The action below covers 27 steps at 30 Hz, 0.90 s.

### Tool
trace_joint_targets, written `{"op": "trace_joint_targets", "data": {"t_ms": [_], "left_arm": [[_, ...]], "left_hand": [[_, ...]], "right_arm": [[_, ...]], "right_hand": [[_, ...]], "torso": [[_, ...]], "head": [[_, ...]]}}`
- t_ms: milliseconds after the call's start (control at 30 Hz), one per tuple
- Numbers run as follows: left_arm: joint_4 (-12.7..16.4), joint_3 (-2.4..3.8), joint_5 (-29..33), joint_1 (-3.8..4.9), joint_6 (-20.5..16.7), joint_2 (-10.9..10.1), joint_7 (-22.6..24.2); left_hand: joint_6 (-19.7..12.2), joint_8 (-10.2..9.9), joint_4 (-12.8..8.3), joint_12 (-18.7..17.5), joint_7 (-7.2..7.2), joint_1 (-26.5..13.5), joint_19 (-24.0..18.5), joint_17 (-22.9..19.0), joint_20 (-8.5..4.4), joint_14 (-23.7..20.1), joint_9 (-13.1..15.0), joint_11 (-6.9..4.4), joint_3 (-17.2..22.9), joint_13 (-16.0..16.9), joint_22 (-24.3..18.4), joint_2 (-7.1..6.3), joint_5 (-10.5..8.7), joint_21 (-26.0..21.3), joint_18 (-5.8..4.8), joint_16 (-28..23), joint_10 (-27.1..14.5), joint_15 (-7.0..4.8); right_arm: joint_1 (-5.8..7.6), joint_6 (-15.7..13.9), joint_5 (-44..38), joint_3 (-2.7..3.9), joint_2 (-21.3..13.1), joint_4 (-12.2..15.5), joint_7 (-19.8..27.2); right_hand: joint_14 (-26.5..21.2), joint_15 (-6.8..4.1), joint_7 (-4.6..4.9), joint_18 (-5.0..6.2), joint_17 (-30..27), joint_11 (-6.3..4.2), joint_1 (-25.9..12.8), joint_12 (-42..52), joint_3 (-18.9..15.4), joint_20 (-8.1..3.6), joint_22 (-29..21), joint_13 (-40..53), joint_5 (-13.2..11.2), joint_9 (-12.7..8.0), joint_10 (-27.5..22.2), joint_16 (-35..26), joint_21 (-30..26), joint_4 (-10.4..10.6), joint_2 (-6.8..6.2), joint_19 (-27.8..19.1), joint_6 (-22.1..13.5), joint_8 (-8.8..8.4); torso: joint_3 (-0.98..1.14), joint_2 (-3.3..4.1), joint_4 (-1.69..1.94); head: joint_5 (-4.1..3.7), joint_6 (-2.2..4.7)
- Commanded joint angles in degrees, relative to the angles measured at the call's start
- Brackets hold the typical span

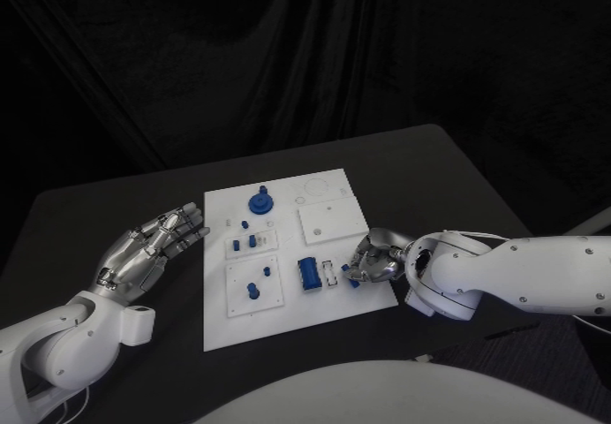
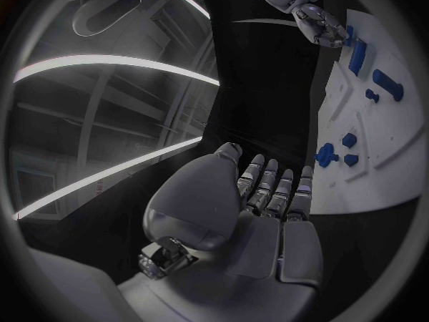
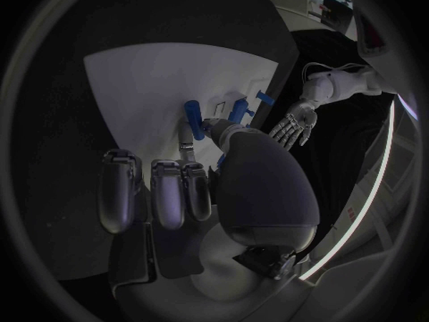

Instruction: Assemble the parts on the task board

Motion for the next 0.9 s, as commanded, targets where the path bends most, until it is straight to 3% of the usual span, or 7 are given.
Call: {"op": "trace_joint_targets", "data": {"t_ms": [33,433,800,900], "left_arm": [[0.0,0.04,-0.1,-0.14,1.1,0.1,5.7],[0.0,0.04,-0.1,-0.48,1.7,0.0,5.4],[0.0,0.04,-0.1,-0.83,1.9,-0.1,5.3],[-0.1,0.04,-0.1,-0.91,1.9,-0.1,5.2]], "left_hand": [[-0.2,-0.3,0.0,0.2,2.77,0.7,0.5,0.1,0.02,0.3,0.0,0.47,0.4,0.1,0.1,-0.08,0.22,0.4,0.16,0.3,0.2,0.18],[-0.2,-0.3,0.0,0.3,2.82,0.8,0.6,0.1,0.02,0.4,0.0,0.52,0.4,0.1,0.1,-0.26,0.16,0.5,0.09,0.3,0.3,0.24],[-0.3,-0.3,-0.1,0.2,2.85,0.8,0.7,0.1,0.02,0.4,-0.1,0.58,0.4,0.0,0.2,-0.34,0.13,0.5,0.03,0.4,0.3,0.29],[-0.3,-0.3,-0.1,0.2,2.85,0.8,0.7,0.1,0.02,0.4,-0.1,0.58,0.4,0.0,0.2,-0.34,0.13,0.5,0.03,0.4,0.3,0.29]], "right_arm": [[0.00,-4.0,9.2,0.06,0.3,0.4,4.4],[0.03,-5.3,11.7,0.05,2.6,-1.0,6.1],[0.02,-5.0,10.4,0.05,3.7,-1.9,4.6],[0.01,-4.4,9.8,0.04,4.0,-2.1,3.9]], "right_hand": [[5.2,-0.38,-0.25,-1.13,11.2,-0.45,-0.6,0.3,1.0,-0.42,12.5,15.1,0.4,0.4,6.1,0.2,0.2,-1.1,-0.02,3.0,0.2,0.19],[5.2,-0.40,-0.27,-1.12,11.2,-0.47,-1.3,0.3,0.3,-0.46,12.5,15.1,0.3,0.3,6.1,0.2,0.2,-0.8,0.12,3.0,0.0,0.14],[5.2,-0.39,-0.21,-0.99,10.8,-0.43,-1.8,0.3,-0.6,-0.46,12.3,15.1,-0.2,0.2,6.1,0.0,-0.3,-0.6,0.16,2.7,-0.3,-0.04],[5.1,-0.29,-0.09,-0.95,10.5,-0.32,-2.5,0.3,-1.9,-0.38,12.2,15.1,-2.0,-0.1,6.1,-0.1,-0.5,0.0,0.41,2.6,-0.7,-0.28]], "torso": [[0.00,-0.04,0.00],[-0.01,0.00,0.02],[0.00,-0.01,0.00],[-0.01,0.00,0.02]], "head": [[0.35,0.00],[1.03,0.00],[1.55,0.00],[1.52,0.00]]}}
